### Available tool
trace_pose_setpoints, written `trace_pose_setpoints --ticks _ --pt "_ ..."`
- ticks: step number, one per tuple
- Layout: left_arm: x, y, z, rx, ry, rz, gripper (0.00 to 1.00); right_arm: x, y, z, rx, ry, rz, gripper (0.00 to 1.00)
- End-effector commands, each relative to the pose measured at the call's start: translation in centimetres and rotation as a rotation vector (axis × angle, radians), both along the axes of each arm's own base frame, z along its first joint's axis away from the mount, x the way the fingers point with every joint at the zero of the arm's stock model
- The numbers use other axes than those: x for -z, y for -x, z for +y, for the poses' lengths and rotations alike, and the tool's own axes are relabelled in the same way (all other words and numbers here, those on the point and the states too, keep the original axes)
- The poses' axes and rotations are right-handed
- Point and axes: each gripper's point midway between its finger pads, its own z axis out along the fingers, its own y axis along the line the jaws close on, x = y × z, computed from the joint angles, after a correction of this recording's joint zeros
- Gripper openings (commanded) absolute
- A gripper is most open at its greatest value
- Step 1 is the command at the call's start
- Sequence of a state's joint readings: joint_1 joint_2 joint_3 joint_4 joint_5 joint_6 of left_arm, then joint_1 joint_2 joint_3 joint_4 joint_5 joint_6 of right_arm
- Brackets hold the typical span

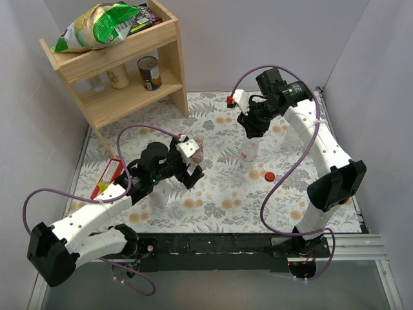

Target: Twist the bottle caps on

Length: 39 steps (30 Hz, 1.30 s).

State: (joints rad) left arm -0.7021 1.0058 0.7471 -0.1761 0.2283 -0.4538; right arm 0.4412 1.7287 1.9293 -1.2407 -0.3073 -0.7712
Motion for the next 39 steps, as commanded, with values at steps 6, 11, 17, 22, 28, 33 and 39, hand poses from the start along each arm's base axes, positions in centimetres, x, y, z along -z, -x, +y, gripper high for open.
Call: trace_pose_setpoints --ticks 6,11,17,22,28,33,39 --pt "-0.9 0.4 0.1 0.022 0.045 0.007 0.98 -0.7 -1.6 -0.4 0.053 -0.06 -0.098 0.09" --pt "-0.8 0.4 0.2 0.022 0.048 0.017 0.98 0.0 -1.9 -0.9 0.082 -0.053 -0.083 0.13" --pt "-0.4 0.4 0.3 0.028 0.052 0.031 0.98 0.6 -2.4 -1.5 0.136 -0.039 -0.074 0.35" --pt "-0.3 0.4 0.4 0.027 0.06 0.038 0.98 0.8 -2.7 -1.6 0.153 -0.04 -0.068 0.45" --pt "-0.1 0.4 0.4 0.028 0.061 0.047 0.98 0.6 -3.3 -1.7 0.181 -0.049 -0.074 0.58" --pt "0.2 0.4 0.4 0.029 0.064 0.059 0.98 0.0 -4.1 -1.8 0.195 -0.056 -0.1 0.78" --pt "0.2 0.4 0.4 0.031 0.065 0.062 0.98 0.0 -4.3 -1.7 0.193 -0.062 -0.097 0.78"
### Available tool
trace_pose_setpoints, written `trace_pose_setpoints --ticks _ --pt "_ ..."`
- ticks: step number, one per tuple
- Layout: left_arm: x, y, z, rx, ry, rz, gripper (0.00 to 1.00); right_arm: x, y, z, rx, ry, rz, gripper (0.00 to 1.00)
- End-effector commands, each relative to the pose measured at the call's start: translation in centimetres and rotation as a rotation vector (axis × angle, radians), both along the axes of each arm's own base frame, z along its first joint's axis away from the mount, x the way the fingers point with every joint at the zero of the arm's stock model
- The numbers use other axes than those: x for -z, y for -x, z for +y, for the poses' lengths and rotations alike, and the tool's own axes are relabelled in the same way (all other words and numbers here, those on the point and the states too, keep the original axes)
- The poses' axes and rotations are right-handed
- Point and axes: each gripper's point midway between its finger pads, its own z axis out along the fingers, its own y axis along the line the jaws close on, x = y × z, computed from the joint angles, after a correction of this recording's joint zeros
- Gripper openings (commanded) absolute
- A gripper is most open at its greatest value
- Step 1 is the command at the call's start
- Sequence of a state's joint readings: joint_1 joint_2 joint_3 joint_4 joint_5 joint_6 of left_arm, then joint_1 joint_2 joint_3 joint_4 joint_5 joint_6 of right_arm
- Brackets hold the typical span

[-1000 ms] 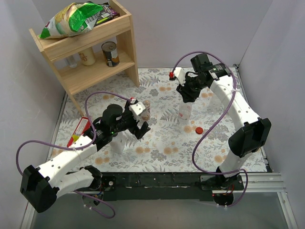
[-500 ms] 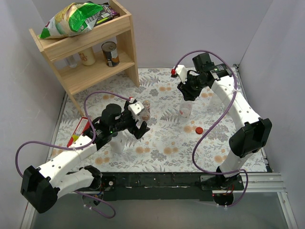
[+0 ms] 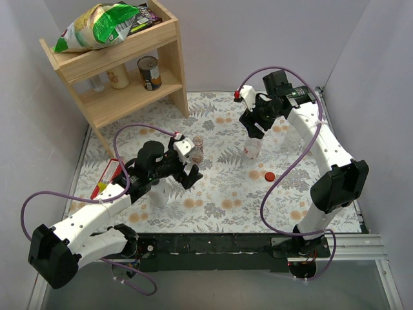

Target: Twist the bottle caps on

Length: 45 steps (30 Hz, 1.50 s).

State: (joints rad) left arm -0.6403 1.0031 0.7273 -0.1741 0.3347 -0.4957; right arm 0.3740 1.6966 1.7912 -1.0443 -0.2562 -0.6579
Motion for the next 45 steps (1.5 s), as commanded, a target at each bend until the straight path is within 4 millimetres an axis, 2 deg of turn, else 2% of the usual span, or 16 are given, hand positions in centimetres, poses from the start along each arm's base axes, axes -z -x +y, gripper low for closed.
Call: trace_pose_setpoints --ticks 1,3,4,8,9,10,11,12,14,15,17,18,22,24,30,45 --pt "-0.4 0.1 0.0 0.009 0.021 -0.005 0.98 -1.8 -1.0 0.4 0.007 -0.034 -0.058 0.78" --pt "-0.6 0.1 0.0 0.008 0.023 -0.009 0.98 -2.5 -0.5 1.0 -0.026 -0.065 -0.05 0.83" --pt "-0.9 0.0 0.0 0.004 0.03 -0.015 0.98 -3.9 -0.5 1.5 -0.052 -0.097 -0.073 0.84" --pt "-3.9 -1.5 1.1 -0.099 0.072 -0.024 0.98 -7.8 1.6 5.4 -0.207 -0.311 -0.131 0.93" --pt "-5.6 -2.4 1.9 -0.148 0.101 -0.028 0.98 -9.6 1.3 6.4 -0.201 -0.374 -0.191 0.93" --pt "-6.3 -2.9 2.3 -0.174 0.111 -0.028 0.98 -9.8 1.2 7.2 -0.213 -0.399 -0.209 0.94" --pt "-6.8 -3.4 3.0 -0.209 0.116 -0.024 0.98 -8.9 2.0 8.8 -0.246 -0.408 -0.199 0.94" --pt "-8.6 -4.7 4.4 -0.279 0.137 -0.054 0.98 -9.3 1.5 10.0 -0.263 -0.422 -0.245 0.94" --pt "-10.3 -5.9 6.1 -0.368 0.176 -0.061 0.98 -8.0 1.9 12.5 -0.271 -0.396 -0.257 0.94" --pt "-11.2 -7.1 7.9 -0.443 0.194 -0.079 0.98 -7.0 1.4 13.6 -0.271 -0.39 -0.25 0.93" --pt "-13.5 -8.2 9.7 -0.516 0.246 -0.098 0.98 -6.6 1.5 16.1 -0.278 -0.414 -0.254 0.93" --pt "-14.1 -9.0 11.3 -0.568 0.258 -0.111 0.98 -5.5 1.1 17.0 -0.279 -0.411 -0.235 0.92" --pt "-16.0 -9.7 13.8 -0.642 0.278 -0.16 0.98 -2.8 0.1 19.6 -0.283 -0.392 -0.204 0.91" --pt "-16.2 -9.5 14.5 -0.654 0.274 -0.175 0.98 -1.0 -0.6 20.2 -0.277 -0.37 -0.175 0.9" --pt "-15.2 -8.2 14.8 -0.64 0.292 -0.147 0.98 1.8 -1.9 20.7 -0.269 -0.314 -0.149 0.89" --pt "-13.4 -7.7 14.1 -0.592 0.286 -0.097 0.98 5.1 -1.2 22.2 -0.306 -0.288 -0.092 0.79"
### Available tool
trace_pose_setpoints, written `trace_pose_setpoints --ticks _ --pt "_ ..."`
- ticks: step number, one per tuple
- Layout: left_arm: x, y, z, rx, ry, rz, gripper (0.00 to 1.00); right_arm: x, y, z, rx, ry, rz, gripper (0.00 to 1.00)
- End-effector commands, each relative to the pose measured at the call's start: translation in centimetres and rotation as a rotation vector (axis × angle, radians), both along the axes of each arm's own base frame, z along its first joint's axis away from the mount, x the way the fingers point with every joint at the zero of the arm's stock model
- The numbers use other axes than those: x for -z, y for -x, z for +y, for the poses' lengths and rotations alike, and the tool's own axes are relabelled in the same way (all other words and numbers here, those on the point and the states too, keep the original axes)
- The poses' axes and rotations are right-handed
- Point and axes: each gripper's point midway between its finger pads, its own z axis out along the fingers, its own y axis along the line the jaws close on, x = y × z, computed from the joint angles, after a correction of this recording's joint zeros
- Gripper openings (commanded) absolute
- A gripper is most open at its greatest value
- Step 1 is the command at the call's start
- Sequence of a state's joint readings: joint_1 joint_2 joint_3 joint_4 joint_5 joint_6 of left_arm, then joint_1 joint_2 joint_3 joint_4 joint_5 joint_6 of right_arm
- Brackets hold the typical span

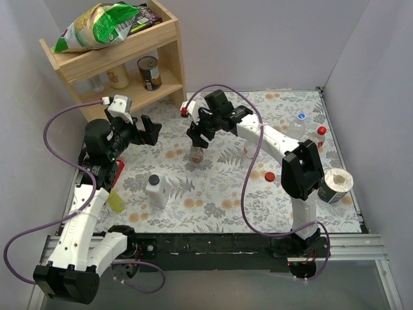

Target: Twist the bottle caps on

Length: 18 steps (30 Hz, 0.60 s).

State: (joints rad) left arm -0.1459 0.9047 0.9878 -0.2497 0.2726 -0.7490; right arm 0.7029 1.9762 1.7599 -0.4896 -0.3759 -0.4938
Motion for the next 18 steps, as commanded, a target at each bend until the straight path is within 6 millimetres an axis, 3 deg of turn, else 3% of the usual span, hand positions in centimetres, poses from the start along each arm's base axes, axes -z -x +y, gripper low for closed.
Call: trace_pose_setpoints --ticks 1,7,10,12,14,15,18 --pt "0.4 0.4 -0.3 0.026 0.004 0.009 0.98 -0.9 -0.4 1.4 -0.026 -0.034 -0.027 0.77" --pt "0.8 0.5 -0.5 0.043 0.002 0.017 0.98 -0.2 -0.1 1.4 -0.043 -0.025 -0.009 0.56" --pt "1.6 0.8 -1.4 0.107 -0.017 0.025 0.98 -0.7 0.6 1.3 -0.067 -0.03 0.001 0.4" --pt "2.9 1.9 -2.9 0.224 -0.03 0.035 0.98 -2.1 1.1 0.8 -0.074 -0.036 -0.005 0.32" --pt "3.8 3.2 -4.7 0.368 -0.028 0.038 0.98 -4.9 1.9 0.5 -0.086 -0.07 -0.016 0.26" --pt "5.2 3.6 -5.2 0.408 -0.033 0.061 0.98 -5.5 2.5 -0.1 -0.083 -0.07 0.005 0.24" --pt "7.0 5.4 -7.1 0.563 -0.027 0.079 0.98 -10.4 3.6 -1.0 -0.051 -0.169 0.036 0.22"
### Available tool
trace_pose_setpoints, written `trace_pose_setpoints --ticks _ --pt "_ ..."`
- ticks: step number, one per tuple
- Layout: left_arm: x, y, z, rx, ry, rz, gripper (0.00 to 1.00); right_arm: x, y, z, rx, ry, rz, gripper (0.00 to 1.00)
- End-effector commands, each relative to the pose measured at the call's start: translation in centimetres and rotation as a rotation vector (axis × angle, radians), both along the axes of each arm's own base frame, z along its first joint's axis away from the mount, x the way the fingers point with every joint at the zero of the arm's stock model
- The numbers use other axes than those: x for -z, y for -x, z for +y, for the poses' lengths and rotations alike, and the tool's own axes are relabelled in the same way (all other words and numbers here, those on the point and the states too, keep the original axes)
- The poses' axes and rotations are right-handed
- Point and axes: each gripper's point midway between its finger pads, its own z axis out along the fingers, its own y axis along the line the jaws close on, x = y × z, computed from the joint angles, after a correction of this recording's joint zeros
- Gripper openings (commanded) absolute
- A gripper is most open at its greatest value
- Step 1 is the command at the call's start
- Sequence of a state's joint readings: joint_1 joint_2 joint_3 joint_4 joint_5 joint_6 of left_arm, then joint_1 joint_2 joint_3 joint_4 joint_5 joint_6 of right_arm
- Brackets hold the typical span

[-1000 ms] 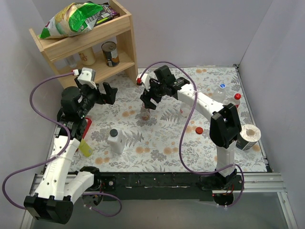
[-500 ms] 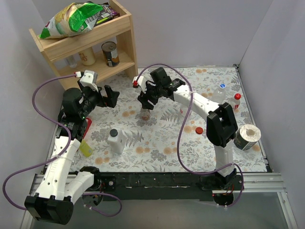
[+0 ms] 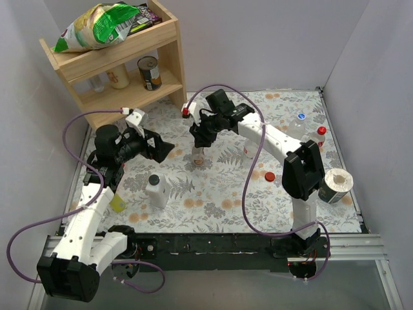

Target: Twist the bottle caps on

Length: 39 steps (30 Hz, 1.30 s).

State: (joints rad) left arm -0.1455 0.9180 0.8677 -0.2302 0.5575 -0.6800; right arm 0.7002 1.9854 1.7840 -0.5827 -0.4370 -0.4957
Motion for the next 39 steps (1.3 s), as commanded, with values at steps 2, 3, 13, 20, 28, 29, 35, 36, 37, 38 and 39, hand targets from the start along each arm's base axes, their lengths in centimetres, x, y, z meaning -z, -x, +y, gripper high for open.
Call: trace_pose_setpoints --ticks 2,3,13,20,28,29,35,36,37,38,39 --pt "2.7 3.8 -4.3 0.355 -0.025 -0.024 0.98 -13.9 3.6 -1.0 -0.035 -0.256 -0.022 0.22" --pt "3.1 4.3 -4.8 0.391 -0.029 -0.028 0.98 -14.8 4.3 -1.1 -0.054 -0.278 -0.016 0.22" --pt "5.2 3.9 -9.7 0.567 -0.043 0.02 0.98 -18.2 10.1 -0.9 -0.235 -0.416 0.072 0.19" --pt "3.9 4.5 -11.1 0.638 0.014 0.017 0.98 -17.6 10.8 -1.3 -0.259 -0.397 0.074 0.19" --pt "3.6 6.4 -11.4 0.722 0.049 0.046 0.84 -17.2 11.5 -1.5 -0.277 -0.399 0.082 0.19" --pt "3.6 6.4 -11.4 0.723 0.051 0.048 0.84 -17.1 11.5 -1.5 -0.278 -0.397 0.085 0.19" --pt "4.1 6.4 -11.7 0.723 0.049 0.067 0.88 -18.0 12.4 -0.9 -0.317 -0.425 0.09 0.19" --pt "4.2 6.5 -11.8 0.726 0.049 0.07 0.88 -18.1 12.8 -0.7 -0.326 -0.425 0.088 0.19" --pt "4.3 6.5 -11.8 0.728 0.049 0.074 0.87 -18.2 13.0 -0.6 -0.333 -0.426 0.087 0.19" --pt "4.3 6.6 -11.9 0.733 0.05 0.075 0.85 -18.1 13.1 -0.5 -0.337 -0.423 0.089 0.19" --pt "4.3 6.5 -11.9 0.735 0.05 0.074 0.8 -18.0 13.2 -0.4 -0.34 -0.421 0.088 0.19"
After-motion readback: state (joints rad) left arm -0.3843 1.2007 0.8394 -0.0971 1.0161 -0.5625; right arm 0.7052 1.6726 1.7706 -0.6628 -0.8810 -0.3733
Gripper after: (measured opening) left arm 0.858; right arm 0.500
